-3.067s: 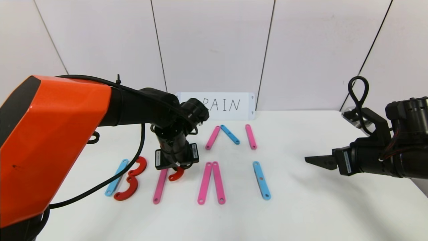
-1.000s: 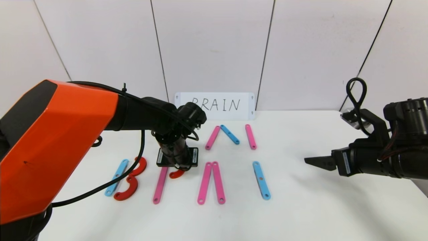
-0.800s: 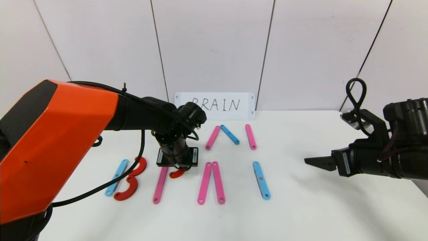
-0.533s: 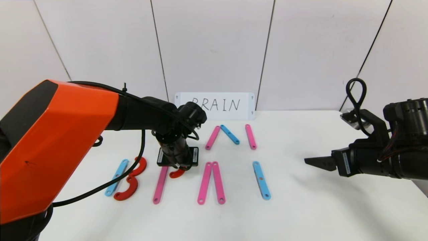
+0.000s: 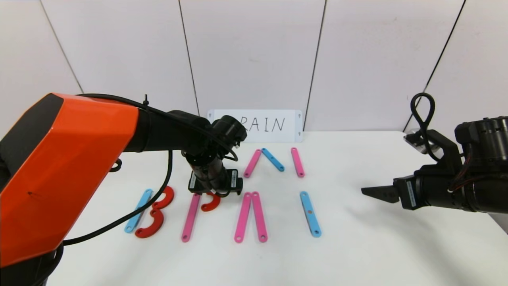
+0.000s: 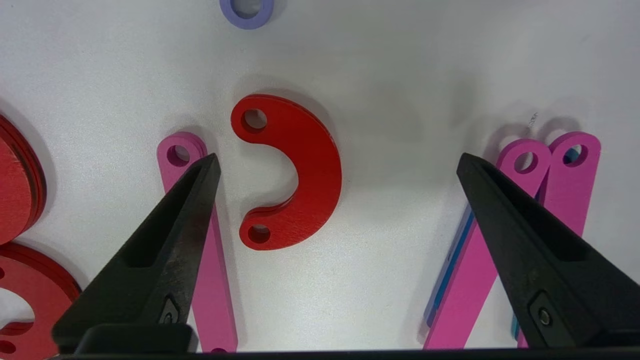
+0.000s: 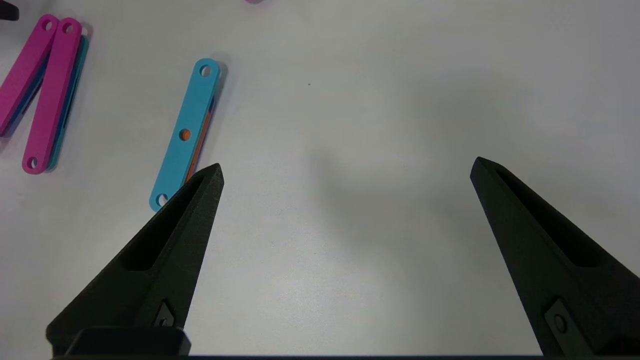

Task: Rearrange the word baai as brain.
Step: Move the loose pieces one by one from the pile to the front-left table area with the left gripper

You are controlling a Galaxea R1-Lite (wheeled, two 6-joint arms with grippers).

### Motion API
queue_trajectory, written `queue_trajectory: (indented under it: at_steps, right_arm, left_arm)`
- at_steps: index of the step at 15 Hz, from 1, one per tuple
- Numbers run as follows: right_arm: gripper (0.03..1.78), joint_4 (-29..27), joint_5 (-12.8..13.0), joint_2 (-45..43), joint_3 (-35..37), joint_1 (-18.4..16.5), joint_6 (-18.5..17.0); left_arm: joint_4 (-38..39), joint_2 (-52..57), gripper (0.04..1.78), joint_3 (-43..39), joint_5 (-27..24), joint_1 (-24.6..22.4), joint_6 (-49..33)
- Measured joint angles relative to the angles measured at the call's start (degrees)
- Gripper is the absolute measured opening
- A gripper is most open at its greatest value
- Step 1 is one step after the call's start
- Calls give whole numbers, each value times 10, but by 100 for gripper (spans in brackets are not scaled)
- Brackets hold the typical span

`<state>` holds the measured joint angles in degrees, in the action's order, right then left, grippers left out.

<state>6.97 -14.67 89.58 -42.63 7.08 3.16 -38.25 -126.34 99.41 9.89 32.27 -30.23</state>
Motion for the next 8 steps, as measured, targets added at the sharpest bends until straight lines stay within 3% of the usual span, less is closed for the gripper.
queue_trajectory:
  at_steps: [8]
  right_arm:
    - [173, 0, 0, 0, 0, 0, 0]
  left_arm:
    - [-5, 1, 174, 29, 31, -10, 57]
